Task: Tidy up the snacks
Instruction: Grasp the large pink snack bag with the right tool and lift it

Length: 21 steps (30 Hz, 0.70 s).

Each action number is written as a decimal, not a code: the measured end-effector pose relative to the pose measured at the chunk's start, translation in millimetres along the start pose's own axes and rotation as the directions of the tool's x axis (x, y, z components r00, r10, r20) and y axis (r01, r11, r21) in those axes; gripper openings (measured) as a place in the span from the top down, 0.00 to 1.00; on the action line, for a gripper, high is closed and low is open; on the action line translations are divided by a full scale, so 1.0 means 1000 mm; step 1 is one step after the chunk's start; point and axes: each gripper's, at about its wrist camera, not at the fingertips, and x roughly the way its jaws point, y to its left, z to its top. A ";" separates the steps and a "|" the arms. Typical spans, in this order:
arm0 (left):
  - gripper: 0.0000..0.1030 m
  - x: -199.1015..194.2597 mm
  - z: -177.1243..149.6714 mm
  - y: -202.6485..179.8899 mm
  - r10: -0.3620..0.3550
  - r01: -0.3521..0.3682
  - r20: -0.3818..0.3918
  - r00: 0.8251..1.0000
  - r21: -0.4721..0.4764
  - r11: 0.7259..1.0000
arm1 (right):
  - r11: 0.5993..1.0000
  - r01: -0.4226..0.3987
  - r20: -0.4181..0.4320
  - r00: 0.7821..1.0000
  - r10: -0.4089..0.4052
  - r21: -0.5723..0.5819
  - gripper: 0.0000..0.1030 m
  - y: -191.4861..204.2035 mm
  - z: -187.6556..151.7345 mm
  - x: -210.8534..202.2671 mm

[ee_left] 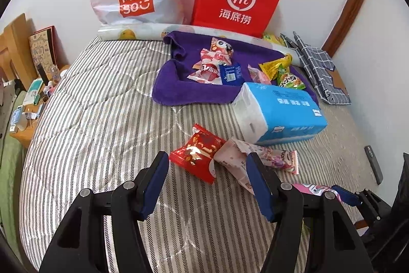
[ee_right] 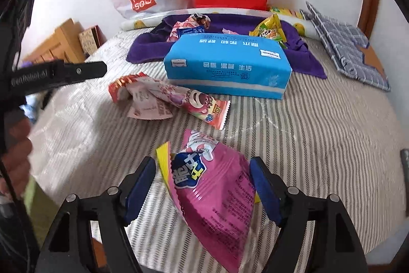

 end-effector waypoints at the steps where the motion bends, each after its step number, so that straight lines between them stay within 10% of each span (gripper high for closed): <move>1: 0.39 0.001 0.000 0.001 0.002 -0.002 -0.002 1.000 -0.003 1.000 | 1.000 -0.005 -0.010 1.000 0.005 0.007 0.26 -0.002 0.000 0.003; 21: 0.39 0.040 -0.007 0.005 -0.007 0.005 -0.096 0.995 -0.019 1.000 | 1.000 0.020 0.084 0.996 -0.020 0.008 0.38 -0.025 0.006 -0.003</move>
